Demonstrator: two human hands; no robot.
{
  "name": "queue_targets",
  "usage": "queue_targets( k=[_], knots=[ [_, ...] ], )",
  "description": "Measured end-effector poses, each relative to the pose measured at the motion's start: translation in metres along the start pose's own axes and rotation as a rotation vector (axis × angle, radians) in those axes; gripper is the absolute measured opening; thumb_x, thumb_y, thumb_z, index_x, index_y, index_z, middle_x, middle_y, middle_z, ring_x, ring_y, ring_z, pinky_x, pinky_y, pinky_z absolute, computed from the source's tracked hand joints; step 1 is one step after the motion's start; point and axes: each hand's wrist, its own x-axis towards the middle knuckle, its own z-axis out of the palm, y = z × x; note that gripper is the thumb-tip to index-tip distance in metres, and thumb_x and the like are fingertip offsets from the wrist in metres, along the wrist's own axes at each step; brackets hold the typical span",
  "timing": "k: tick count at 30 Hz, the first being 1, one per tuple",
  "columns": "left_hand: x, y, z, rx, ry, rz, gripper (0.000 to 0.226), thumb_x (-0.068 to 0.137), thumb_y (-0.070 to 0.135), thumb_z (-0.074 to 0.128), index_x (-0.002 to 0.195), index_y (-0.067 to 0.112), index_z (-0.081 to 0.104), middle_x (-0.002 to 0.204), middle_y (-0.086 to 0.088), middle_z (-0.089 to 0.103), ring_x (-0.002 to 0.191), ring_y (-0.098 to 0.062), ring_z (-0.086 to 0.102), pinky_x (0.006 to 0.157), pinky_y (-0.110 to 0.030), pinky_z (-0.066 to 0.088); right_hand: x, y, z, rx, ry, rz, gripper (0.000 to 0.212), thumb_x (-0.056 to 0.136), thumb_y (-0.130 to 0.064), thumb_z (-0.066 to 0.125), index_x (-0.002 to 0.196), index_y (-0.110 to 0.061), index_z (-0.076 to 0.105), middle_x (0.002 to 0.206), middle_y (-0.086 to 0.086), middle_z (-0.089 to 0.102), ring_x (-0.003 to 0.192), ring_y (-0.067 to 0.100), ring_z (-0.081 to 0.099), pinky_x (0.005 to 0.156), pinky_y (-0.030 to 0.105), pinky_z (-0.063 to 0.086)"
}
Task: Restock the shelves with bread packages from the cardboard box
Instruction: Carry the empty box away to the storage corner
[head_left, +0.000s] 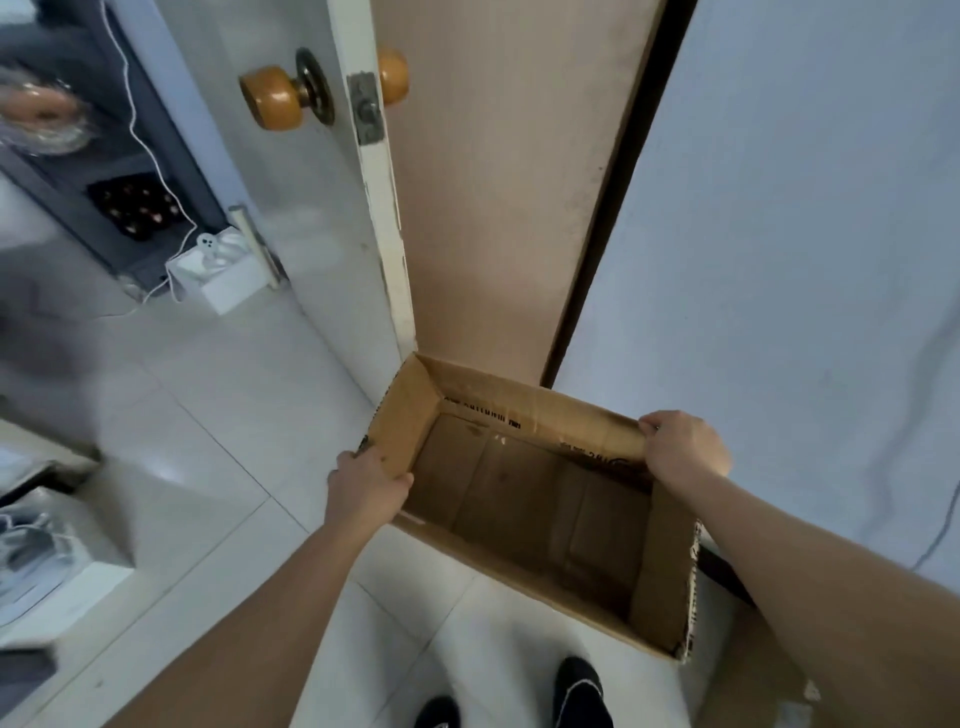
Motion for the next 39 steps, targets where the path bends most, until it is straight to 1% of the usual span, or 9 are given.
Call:
queue_targets(
  k=[3,5,8,14,19,23,27,34,39],
  knots=[
    [0.01,0.008,0.023,0.0,0.0,-0.044,0.045,0.087,0.042,0.056,0.124,0.016,0.052,0.123,-0.014,0.047,0.106,-0.03,0.055,0.096,-0.041,0.049,0.03,0.003,0.015,-0.024,-0.042,-0.052,0.032,0.098,-0.018,0.044,0.113,-0.033,0.067,0.114,0.005,0.065,0.105,0.028,0.059,0.076,0.033,0.049],
    [0.015,0.012,0.039,-0.017,0.003,-0.089,0.045,0.088,0.042,0.056,0.125,0.017,0.052,0.125,-0.013,0.047,0.106,-0.029,0.055,0.096,-0.04,0.05,0.048,0.005,0.026,-0.034,-0.064,-0.085,0.031,0.096,-0.016,0.045,0.106,-0.032,0.069,0.11,0.006,0.065,0.104,0.028,0.058,0.076,0.034,0.049],
    [0.025,0.015,0.064,-0.063,0.016,-0.152,0.045,0.089,0.041,0.057,0.126,0.015,0.052,0.125,-0.013,0.045,0.101,-0.029,0.059,0.094,-0.04,0.052,0.071,0.007,0.047,-0.044,-0.083,-0.114,0.031,0.095,-0.014,0.044,0.099,-0.031,0.07,0.105,0.005,0.066,0.101,0.027,0.058,0.074,0.033,0.05],
    [0.059,0.001,0.121,-0.108,0.01,-0.238,0.048,0.09,0.039,0.058,0.132,0.015,0.051,0.132,-0.014,0.042,0.107,-0.032,0.057,0.098,-0.041,0.05,0.108,0.011,0.111,-0.072,-0.146,-0.126,0.03,0.099,-0.02,0.042,0.102,-0.032,0.069,0.107,0.005,0.066,0.101,0.027,0.058,0.069,0.029,0.042],
    [0.096,-0.024,0.175,-0.132,-0.023,-0.284,0.049,0.089,0.038,0.06,0.133,0.017,0.05,0.136,-0.013,0.039,0.113,-0.034,0.055,0.099,-0.042,0.048,0.13,0.018,0.18,-0.056,-0.19,-0.142,0.029,0.1,-0.023,0.042,0.104,-0.028,0.071,0.108,0.007,0.067,0.101,0.028,0.059,0.071,0.031,0.045],
    [0.125,-0.045,0.221,-0.144,-0.033,-0.297,0.051,0.089,0.04,0.06,0.135,0.019,0.048,0.137,-0.011,0.038,0.118,-0.033,0.051,0.099,-0.043,0.047,0.149,0.026,0.236,-0.04,-0.214,-0.152,0.031,0.101,-0.027,0.041,0.117,-0.028,0.067,0.117,0.008,0.066,0.108,0.031,0.058,0.078,0.033,0.046],
    [0.156,-0.065,0.265,-0.162,-0.051,-0.304,0.054,0.088,0.042,0.061,0.136,0.022,0.047,0.138,-0.009,0.036,0.122,-0.033,0.048,0.103,-0.046,0.045,0.171,0.033,0.292,-0.033,-0.229,-0.157,0.031,0.1,-0.028,0.042,0.12,-0.03,0.066,0.117,0.009,0.066,0.109,0.032,0.058,0.078,0.033,0.046],
    [0.207,-0.09,0.327,-0.158,-0.07,-0.319,0.056,0.087,0.043,0.062,0.138,0.024,0.046,0.141,-0.009,0.034,0.123,-0.033,0.048,0.103,-0.045,0.045,0.203,0.042,0.377,-0.03,-0.251,-0.144,0.03,0.101,-0.025,0.044,0.122,-0.026,0.066,0.115,0.012,0.066,0.105,0.034,0.06,0.073,0.031,0.044],
    [0.233,-0.1,0.36,-0.171,-0.072,-0.338,0.054,0.088,0.04,0.062,0.137,0.022,0.046,0.139,-0.008,0.034,0.12,-0.032,0.05,0.101,-0.044,0.046,0.227,0.044,0.418,-0.029,-0.249,-0.177,0.031,0.101,-0.026,0.044,0.124,-0.027,0.064,0.118,0.013,0.065,0.106,0.034,0.06,0.074,0.033,0.046]
  ],
)
